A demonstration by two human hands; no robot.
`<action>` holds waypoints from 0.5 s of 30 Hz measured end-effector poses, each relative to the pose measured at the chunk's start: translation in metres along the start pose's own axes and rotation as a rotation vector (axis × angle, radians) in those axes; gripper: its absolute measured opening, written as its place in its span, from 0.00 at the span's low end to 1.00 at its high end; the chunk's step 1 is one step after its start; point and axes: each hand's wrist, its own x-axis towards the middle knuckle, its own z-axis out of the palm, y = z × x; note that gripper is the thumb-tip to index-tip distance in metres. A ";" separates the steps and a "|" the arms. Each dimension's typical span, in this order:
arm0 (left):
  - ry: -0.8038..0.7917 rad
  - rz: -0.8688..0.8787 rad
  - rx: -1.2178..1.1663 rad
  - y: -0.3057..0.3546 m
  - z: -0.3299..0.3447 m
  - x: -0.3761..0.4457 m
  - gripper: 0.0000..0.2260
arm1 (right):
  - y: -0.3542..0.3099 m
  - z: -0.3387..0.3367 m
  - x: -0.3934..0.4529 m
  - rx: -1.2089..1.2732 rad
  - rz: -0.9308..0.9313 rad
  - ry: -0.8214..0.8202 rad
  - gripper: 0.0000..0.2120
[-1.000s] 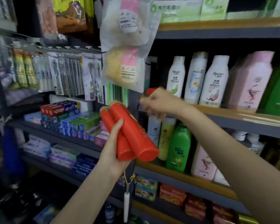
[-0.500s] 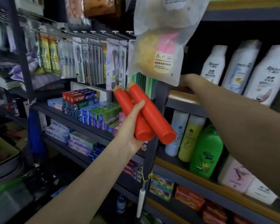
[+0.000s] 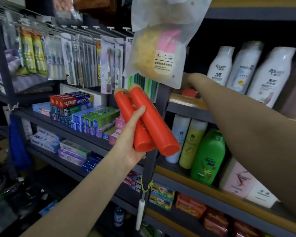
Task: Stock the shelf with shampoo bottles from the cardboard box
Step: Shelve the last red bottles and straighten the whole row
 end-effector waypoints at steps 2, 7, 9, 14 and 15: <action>-0.030 0.008 -0.003 -0.001 0.003 -0.004 0.16 | -0.005 -0.010 -0.013 -0.069 -0.038 -0.153 0.13; -0.085 0.019 0.025 -0.006 0.011 -0.021 0.23 | 0.004 -0.048 -0.047 0.046 -0.069 -0.237 0.04; -0.093 0.011 0.028 -0.009 0.017 -0.030 0.21 | 0.020 -0.064 -0.066 0.095 -0.065 -0.220 0.07; -0.085 -0.063 0.089 -0.023 0.034 -0.054 0.23 | 0.077 -0.072 -0.102 0.369 -0.049 -0.025 0.08; -0.095 -0.075 0.107 -0.027 0.038 -0.058 0.23 | 0.085 -0.071 -0.106 0.443 -0.050 0.016 0.13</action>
